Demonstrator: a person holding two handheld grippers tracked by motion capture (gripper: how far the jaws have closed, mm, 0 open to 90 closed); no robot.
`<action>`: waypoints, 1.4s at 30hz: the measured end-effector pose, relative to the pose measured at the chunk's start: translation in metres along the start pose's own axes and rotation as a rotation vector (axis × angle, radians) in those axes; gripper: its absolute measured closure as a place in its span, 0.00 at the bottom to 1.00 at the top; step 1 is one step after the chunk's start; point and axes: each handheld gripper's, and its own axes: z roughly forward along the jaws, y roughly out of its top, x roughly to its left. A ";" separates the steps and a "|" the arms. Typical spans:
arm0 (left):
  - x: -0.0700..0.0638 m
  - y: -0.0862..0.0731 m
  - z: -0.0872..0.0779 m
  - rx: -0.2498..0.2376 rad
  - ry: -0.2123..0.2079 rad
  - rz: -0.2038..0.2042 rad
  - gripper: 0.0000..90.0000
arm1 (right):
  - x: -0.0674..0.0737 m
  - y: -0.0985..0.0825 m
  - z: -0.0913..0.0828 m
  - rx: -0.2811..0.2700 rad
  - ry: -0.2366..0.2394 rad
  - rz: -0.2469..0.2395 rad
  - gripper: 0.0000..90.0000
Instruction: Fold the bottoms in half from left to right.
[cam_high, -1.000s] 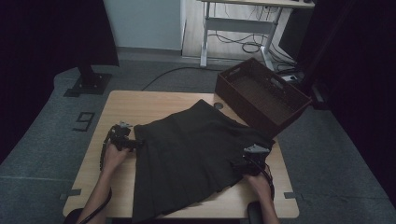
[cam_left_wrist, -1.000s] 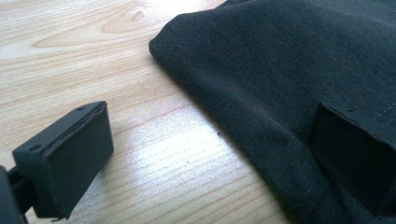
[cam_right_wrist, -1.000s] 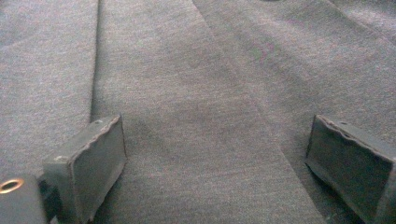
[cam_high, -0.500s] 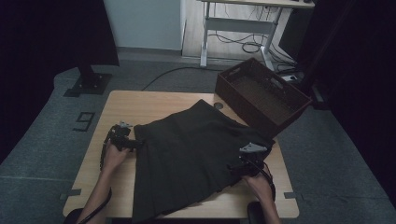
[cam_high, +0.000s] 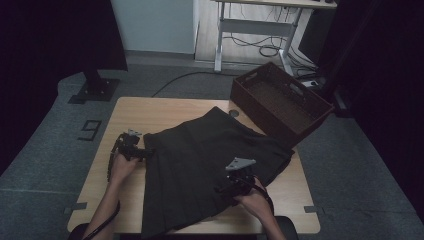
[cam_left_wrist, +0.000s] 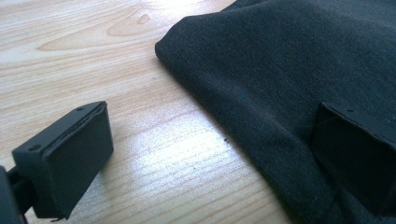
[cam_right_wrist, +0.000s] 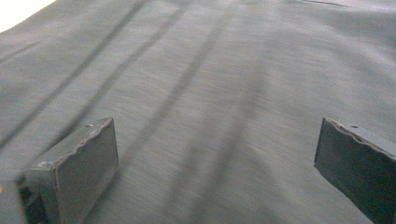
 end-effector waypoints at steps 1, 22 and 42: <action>0.000 0.000 0.000 0.001 0.000 0.001 0.00 | 0.006 0.003 0.004 0.005 0.017 -0.014 0.00; 0.007 0.009 0.008 -0.002 0.007 -0.010 0.00 | 0.127 0.036 0.078 0.092 0.354 -0.240 0.00; 0.004 0.009 0.007 -0.024 -0.005 0.006 0.05 | 0.148 0.037 0.097 0.166 0.242 -0.356 0.34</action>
